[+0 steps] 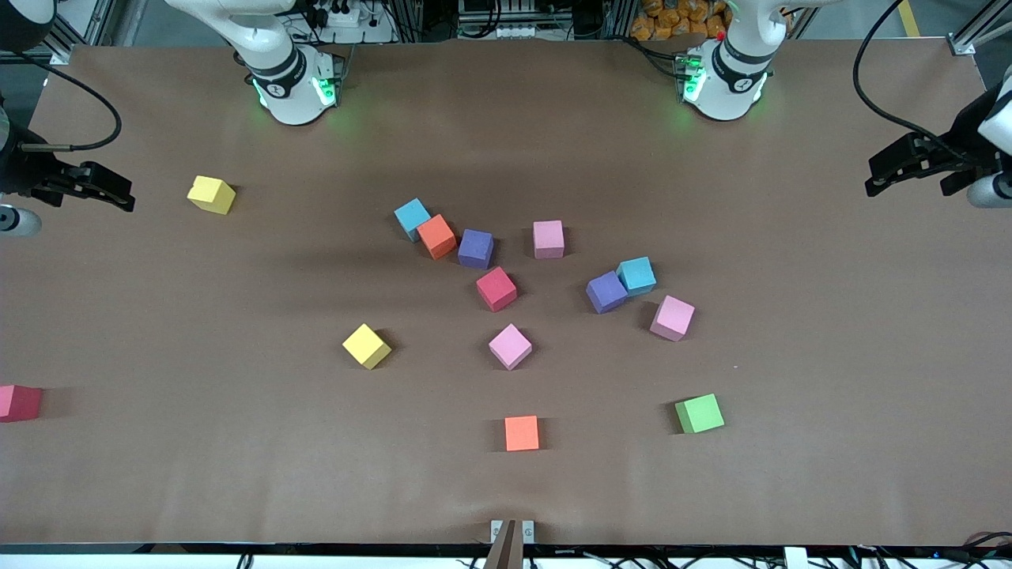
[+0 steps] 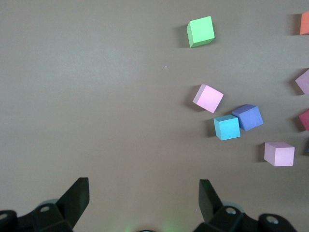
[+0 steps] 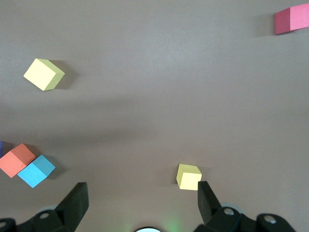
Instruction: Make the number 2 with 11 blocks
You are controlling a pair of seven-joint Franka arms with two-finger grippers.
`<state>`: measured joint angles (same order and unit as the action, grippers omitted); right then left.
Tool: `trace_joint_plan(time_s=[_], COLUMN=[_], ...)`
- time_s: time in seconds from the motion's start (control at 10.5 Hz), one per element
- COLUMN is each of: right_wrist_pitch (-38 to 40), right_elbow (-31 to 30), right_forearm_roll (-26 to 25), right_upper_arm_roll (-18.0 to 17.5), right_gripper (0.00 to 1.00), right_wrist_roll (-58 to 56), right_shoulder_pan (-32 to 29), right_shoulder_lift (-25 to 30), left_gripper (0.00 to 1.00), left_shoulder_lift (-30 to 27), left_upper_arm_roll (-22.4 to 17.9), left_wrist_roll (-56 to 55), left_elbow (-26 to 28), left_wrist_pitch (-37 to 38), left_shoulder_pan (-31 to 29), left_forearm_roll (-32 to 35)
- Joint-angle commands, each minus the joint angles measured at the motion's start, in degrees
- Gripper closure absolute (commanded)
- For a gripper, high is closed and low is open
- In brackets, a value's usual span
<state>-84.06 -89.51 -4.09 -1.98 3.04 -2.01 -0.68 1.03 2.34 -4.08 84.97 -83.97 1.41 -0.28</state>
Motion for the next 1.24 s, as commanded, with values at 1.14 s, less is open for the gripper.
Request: trace_joint_plan(time_s=[1.14], right_wrist_pitch=[-0.1], right_elbow=[-1.6], right_forearm_roll=[4.4], right_upper_arm_roll=[-0.8], right_gripper=[0.00], right_wrist_roll=[0.1], right_shoulder_pan=[8.0], right_shoulder_lift=[-5.9], left_gripper=[0.00], left_shoulder_lift=[5.5], left_upper_arm_roll=[13.2], left_wrist_roll=[-31.5], left_elbow=[21.2], left_wrist_pitch=[-24.4], left_shoulder_pan=[0.1], left_forearm_roll=[-3.2])
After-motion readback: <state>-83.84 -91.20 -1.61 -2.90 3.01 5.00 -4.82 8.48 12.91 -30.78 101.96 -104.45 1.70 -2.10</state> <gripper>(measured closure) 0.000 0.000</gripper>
